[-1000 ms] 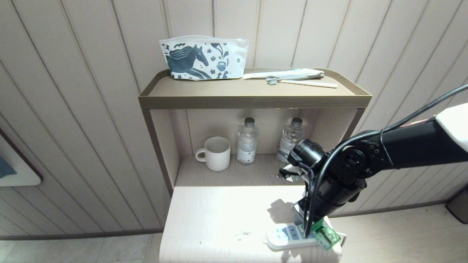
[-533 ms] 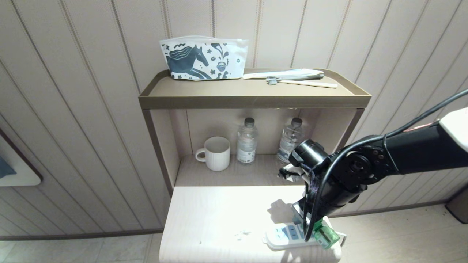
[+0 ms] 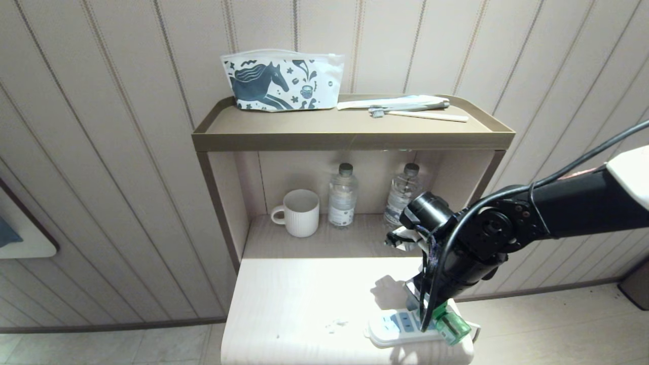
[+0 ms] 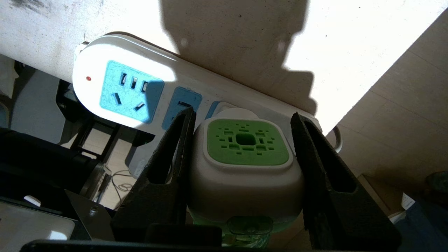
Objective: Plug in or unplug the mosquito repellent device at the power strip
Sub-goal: Insert the plug into the socket
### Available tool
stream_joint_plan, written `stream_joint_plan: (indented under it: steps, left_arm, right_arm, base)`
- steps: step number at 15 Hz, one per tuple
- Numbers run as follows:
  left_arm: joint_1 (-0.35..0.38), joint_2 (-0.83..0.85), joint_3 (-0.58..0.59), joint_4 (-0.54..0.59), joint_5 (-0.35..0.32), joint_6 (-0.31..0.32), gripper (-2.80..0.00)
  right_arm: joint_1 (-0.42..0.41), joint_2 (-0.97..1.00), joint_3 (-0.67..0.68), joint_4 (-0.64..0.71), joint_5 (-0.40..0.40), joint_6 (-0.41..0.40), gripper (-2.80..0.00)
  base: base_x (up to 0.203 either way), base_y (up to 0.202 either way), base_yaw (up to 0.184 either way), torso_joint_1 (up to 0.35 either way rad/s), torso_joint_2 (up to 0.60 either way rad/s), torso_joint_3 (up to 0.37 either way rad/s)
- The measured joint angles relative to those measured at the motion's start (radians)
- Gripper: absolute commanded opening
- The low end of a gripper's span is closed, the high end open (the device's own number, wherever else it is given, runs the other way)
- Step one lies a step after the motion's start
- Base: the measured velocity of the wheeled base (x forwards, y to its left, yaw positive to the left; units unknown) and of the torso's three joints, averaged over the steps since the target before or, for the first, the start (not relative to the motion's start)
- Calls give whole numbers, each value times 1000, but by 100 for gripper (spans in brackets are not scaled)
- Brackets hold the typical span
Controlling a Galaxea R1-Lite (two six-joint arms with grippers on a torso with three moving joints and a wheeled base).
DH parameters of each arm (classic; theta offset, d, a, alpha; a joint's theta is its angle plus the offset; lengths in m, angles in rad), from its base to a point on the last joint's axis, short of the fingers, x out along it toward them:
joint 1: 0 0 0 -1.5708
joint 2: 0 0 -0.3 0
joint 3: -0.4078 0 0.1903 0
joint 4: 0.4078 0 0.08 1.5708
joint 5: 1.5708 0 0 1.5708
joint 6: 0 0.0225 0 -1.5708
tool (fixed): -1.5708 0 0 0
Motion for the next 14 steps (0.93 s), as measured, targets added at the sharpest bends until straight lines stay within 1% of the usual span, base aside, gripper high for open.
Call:
stream_joint_plan:
  steps: [9,14]
  left_arm:
    - [0,0,0,0,0,0,-280]
    - [0,0,0,0,0,0,-280]
  right_arm:
    - [0,-61,-8,21,-2,-3,-280]
    - [5,-42,-23,27,-3,-6,-280]
  base:
    - [0,0,0,0,0,0]
    - [0,0,0,0,0,0]
